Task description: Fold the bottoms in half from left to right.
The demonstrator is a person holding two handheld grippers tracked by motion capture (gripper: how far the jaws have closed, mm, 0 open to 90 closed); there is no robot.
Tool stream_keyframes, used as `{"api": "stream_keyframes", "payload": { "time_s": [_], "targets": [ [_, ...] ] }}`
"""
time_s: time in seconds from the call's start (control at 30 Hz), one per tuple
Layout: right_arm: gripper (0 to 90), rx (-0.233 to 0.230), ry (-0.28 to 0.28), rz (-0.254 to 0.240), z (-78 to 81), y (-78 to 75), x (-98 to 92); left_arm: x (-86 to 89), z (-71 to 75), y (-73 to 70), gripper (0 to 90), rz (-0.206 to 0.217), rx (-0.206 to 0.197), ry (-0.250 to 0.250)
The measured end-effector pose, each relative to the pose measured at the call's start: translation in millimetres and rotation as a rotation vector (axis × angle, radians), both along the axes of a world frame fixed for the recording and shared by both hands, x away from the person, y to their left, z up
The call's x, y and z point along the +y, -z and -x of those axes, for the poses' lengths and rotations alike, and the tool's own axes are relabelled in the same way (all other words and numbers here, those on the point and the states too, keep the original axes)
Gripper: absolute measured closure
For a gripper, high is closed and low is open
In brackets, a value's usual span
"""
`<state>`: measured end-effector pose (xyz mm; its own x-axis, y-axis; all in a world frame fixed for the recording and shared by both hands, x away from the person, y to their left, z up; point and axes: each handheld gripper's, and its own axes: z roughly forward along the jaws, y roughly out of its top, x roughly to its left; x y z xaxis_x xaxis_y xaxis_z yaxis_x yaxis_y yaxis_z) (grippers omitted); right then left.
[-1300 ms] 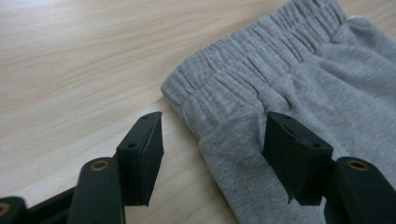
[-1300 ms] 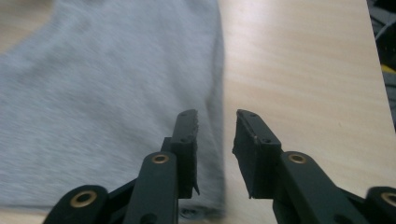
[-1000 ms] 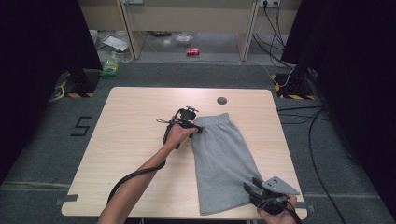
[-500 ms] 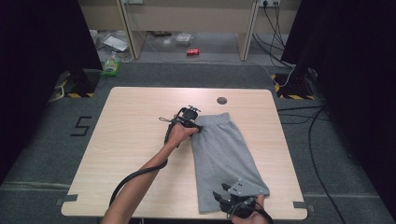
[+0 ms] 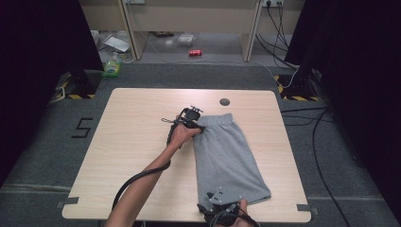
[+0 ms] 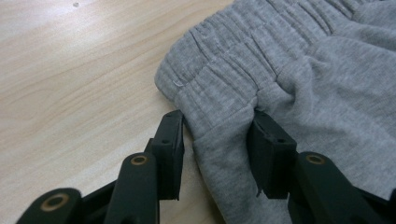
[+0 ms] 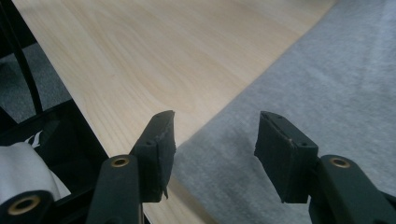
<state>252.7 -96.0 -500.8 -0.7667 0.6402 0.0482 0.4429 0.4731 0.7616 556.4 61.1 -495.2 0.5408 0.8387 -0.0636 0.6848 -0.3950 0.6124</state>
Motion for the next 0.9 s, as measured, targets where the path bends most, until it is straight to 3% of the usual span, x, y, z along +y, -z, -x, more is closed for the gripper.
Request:
{"api": "stream_keyframes", "payload": {
  "time_s": [0.23, 0.3, 0.37, 0.5, 0.7, 0.9],
  "targets": [
    [46.2, 0.008, -0.042, 0.075, 0.8, 11.1, 14.0, 0.0, -1.3, 0.3, 58.9, 0.003, -0.005, 0.000],
    [55.9, -0.030, -0.059, 0.099, 0.9, 12.1, 17.4, -0.2, -1.8, 0.2, 60.2, 0.004, -0.003, 0.001],
    [70.0, -0.034, -0.050, 0.108, -2.0, 10.8, 18.6, -0.5, -1.8, 0.1, 61.7, 0.000, -0.009, 0.006],
    [80.2, -0.026, -0.044, 0.094, -8.9, 11.2, 22.5, -0.2, -2.2, 0.2, 64.2, -0.011, -0.025, 0.015],
    [81.3, -0.026, -0.081, 0.079, -13.6, 11.2, 44.7, 12.5, -4.0, 0.0, 65.5, -0.014, -0.023, 0.019],
    [81.4, -0.012, -0.131, 0.051, -19.1, 9.4, 76.0, 37.3, -4.3, 0.3, 65.5, -0.013, -0.018, 0.018]
  ]
}}
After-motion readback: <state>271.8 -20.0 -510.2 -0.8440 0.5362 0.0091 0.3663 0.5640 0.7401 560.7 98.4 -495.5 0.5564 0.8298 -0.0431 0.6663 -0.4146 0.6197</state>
